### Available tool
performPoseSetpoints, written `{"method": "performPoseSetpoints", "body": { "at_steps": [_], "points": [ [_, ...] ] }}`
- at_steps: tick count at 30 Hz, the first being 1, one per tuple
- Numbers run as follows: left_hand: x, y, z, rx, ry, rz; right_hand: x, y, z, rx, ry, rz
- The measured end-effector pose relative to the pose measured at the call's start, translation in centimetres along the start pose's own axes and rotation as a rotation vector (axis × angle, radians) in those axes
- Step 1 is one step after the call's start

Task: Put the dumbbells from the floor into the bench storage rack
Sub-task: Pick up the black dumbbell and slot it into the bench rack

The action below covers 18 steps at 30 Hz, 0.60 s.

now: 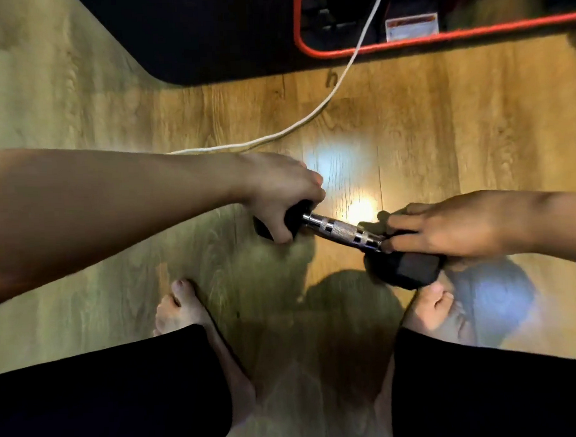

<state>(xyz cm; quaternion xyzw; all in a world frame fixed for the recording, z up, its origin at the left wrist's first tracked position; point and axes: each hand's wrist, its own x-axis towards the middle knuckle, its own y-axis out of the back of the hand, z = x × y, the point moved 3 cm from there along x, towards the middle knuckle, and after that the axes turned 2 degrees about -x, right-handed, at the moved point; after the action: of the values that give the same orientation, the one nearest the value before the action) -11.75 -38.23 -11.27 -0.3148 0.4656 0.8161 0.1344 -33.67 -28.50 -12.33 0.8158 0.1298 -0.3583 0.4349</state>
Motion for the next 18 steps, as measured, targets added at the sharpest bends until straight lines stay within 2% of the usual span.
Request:
{"method": "performPoseSetpoints", "body": {
  "at_steps": [5,9,12,18],
  "points": [
    [4.9,4.9,-2.4,-0.014,0.057,0.163,-4.9,0.9,5.9,-0.110,-0.106,0.066],
    [8.0,8.0,-3.7,-0.073,0.035,0.297,-8.1,1.2,10.1,-0.204,-0.256,0.039],
    [9.5,9.4,-4.1,-0.146,0.048,0.369,-9.5,1.2,11.9,-0.278,-0.324,0.105],
    [10.2,9.0,-4.8,-0.229,0.060,0.429,-10.3,0.9,12.5,-0.194,-0.382,0.138]
  ]
}}
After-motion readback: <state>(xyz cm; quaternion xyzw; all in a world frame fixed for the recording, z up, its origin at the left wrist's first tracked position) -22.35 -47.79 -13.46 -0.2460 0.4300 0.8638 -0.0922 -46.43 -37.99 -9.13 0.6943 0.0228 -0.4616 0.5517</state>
